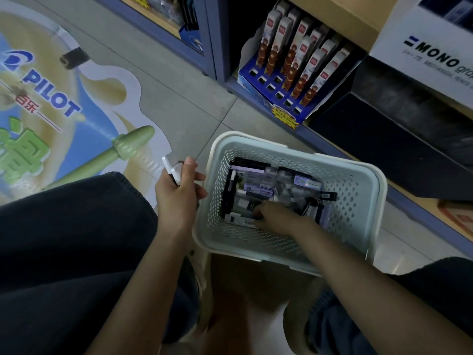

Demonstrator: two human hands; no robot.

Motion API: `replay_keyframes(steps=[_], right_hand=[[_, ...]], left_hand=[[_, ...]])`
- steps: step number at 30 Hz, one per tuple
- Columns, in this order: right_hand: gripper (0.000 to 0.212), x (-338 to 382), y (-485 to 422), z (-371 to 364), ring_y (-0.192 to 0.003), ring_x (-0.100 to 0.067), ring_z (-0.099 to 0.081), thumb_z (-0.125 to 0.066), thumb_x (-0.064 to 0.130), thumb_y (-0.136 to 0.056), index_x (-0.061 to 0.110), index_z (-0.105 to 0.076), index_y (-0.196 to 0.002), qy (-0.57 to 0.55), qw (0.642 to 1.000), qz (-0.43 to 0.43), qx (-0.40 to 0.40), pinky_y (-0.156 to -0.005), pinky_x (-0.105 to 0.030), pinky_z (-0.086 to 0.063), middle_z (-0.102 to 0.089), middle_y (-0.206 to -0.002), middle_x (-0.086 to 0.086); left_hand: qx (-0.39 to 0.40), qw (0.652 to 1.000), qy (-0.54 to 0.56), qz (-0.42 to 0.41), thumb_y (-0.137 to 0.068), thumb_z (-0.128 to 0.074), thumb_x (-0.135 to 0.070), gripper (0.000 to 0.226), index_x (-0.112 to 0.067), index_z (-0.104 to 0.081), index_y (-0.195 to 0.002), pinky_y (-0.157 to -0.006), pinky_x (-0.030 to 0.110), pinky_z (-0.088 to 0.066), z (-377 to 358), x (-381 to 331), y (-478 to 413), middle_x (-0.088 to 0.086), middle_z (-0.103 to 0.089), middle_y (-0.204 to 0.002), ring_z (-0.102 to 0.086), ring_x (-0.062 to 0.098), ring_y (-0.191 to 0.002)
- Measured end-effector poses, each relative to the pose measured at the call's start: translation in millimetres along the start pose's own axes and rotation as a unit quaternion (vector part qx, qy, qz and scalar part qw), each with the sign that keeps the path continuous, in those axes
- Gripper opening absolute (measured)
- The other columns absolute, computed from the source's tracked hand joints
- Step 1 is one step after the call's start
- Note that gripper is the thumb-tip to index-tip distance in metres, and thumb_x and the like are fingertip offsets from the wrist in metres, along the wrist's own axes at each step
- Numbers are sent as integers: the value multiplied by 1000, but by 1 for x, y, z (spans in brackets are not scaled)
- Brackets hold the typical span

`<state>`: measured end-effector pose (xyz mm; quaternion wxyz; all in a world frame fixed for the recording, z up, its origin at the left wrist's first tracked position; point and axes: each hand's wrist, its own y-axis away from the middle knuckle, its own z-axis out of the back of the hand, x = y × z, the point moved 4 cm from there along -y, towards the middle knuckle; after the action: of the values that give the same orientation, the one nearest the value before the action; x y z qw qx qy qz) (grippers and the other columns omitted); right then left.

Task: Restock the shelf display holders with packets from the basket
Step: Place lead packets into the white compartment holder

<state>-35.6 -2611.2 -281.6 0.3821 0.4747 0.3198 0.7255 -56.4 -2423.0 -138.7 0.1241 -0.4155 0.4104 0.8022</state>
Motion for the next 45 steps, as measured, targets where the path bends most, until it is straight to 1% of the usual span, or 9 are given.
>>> replay_keyframes(steps=[8, 17, 22, 25, 27, 31, 36, 41, 45], right_hand=[[62, 12, -2, -8, -134, -29, -32, -40, 53, -95, 16, -34, -144, -21, 1000, 19, 1, -106, -38, -31, -31, -150, -10], [58, 36, -20, -17, -140, -35, -20, -36, 42, -100, 9, -26, -146, -31, 999, 16, 32, -111, -44, -26, -24, -153, -14], [56, 41, 4, -2, -126, -28, -44, -43, 34, -99, 9, -24, -146, -110, 993, 34, -18, -101, -39, -40, -39, -145, -12], [52, 52, 30, 18, -115, -19, -50, -42, 33, -100, 8, -26, -142, -145, 985, 67, -62, -88, -32, -44, -44, -141, -11], [48, 62, 51, 35, -95, -15, -52, -41, 35, -99, 7, -29, -137, -149, 979, 78, -116, -66, -27, -38, -55, -121, -9], [33, 86, 92, 67, -67, -18, -49, -43, 37, -98, 6, -39, -109, -129, 954, 104, -252, -57, -33, -34, -47, -77, 1], [29, 117, 140, 87, -77, -26, -58, -39, 40, -98, 12, -40, -108, -124, 930, 96, -332, -66, -46, -48, -60, -92, -10], [17, 134, 182, 88, -83, -29, -54, -39, 26, -99, 13, -36, -110, -76, 937, 113, -322, -70, -45, -46, -50, -99, -10], [35, 135, 211, 86, -100, -25, -46, -43, 7, -96, 7, -30, -128, -35, 939, 133, -314, -83, -43, -43, -38, -117, -12]], left_hand=[[8, 1000, -7, -14, -98, -44, -31, 36, 2, -58, -97, -39, 11, -37, 0, -2, 2, 5, -55, -67, -47, 0, -39], [11, 1000, -3, -13, -98, -45, -31, 33, -3, -57, -87, -40, 13, -38, 5, 1, 5, 5, -55, -64, -47, 3, -40], [23, 999, -16, -36, -96, -50, -25, 36, -11, -46, -64, -39, 17, -33, 5, 1, 9, 3, -42, -50, -39, 8, -40], [38, 999, 7, -10, -94, -54, -19, 23, -14, -53, -72, -37, 19, -32, 5, 3, 13, -1, -42, -48, -40, 9, -40], [32, 998, 45, 7, -94, -53, -15, 17, -13, -57, -78, -42, 19, -43, 4, 2, 21, 1, -52, -54, -52, 9, -45], [65, 993, 94, 31, -94, -54, -16, 15, -5, -65, -95, -71, 28, -53, 0, 1, 41, 12, -67, -87, -65, 20, -80], [182, 974, 129, 32, -97, -47, -23, 22, -9, -64, -101, -71, 33, -54, -12, -20, 73, 11, -70, -95, -67, 24, -91], [169, 974, 150, 21, -97, -48, -22, 23, -14, -57, -77, -52, 27, -42, -15, -46, 102, -7, -55, -48, -50, 6, -44], [188, 969, 160, 21, -96, -50, -20, 18, -13, -59, -81, -71, 40, -49, -15, -62, 117, 3, -64, -67, -58, 20, -64]])
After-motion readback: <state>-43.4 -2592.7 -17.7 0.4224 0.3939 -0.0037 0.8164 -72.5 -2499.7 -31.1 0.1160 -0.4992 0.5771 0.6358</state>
